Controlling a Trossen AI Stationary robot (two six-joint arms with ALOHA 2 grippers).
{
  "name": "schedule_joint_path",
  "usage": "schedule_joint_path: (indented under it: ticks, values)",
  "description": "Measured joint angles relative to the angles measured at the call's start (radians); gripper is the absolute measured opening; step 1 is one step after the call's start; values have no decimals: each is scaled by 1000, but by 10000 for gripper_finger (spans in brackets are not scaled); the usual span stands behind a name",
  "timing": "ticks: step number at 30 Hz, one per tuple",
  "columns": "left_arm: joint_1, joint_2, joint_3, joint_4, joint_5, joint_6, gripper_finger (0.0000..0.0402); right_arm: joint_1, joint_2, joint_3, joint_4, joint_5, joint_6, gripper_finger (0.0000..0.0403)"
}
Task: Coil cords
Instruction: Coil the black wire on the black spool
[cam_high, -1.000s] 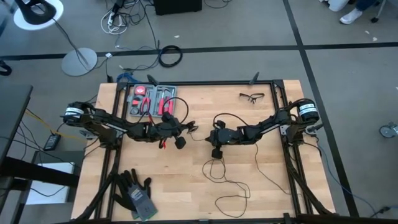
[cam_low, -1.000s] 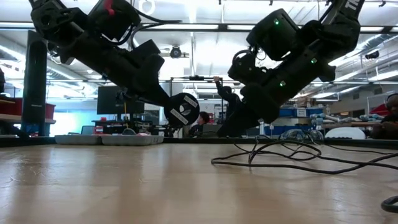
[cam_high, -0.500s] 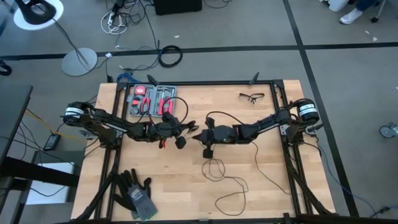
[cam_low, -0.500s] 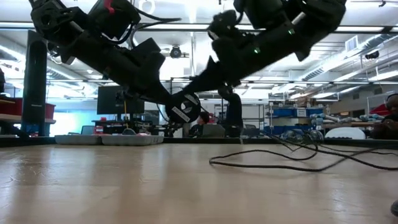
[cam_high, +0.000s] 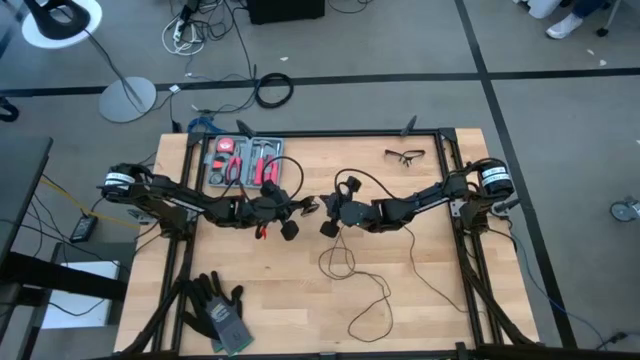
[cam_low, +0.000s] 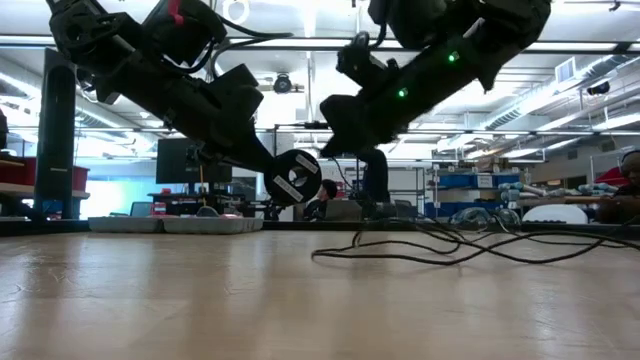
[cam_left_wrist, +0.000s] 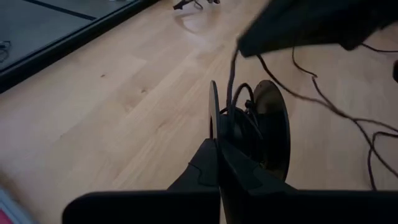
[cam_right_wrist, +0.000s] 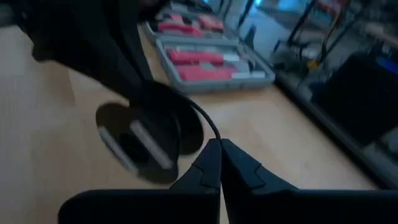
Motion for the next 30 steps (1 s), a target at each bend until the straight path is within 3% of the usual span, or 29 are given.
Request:
schedule_joint_path:
  ticks: [5, 11, 20, 23, 30]
  values:
    - [0, -5, 0, 49, -19, 3, 0, 1, 0, -18, -108, -6, 178, 0]
    - [0, -6, 0, 123, -20, 13, 0, 1, 0, -114, -68, -60, 338, 0]
    - [0, -6, 0, 121, -31, 13, 0, 36, 1, -244, 25, -31, 481, 0]
    - [0, -6, 0, 122, -35, 13, 0, 46, 1, -266, 58, -26, 495, 0]
    - [0, -6, 0, 169, -133, 9, 0, 49, 1, -269, 175, -144, 414, 20]
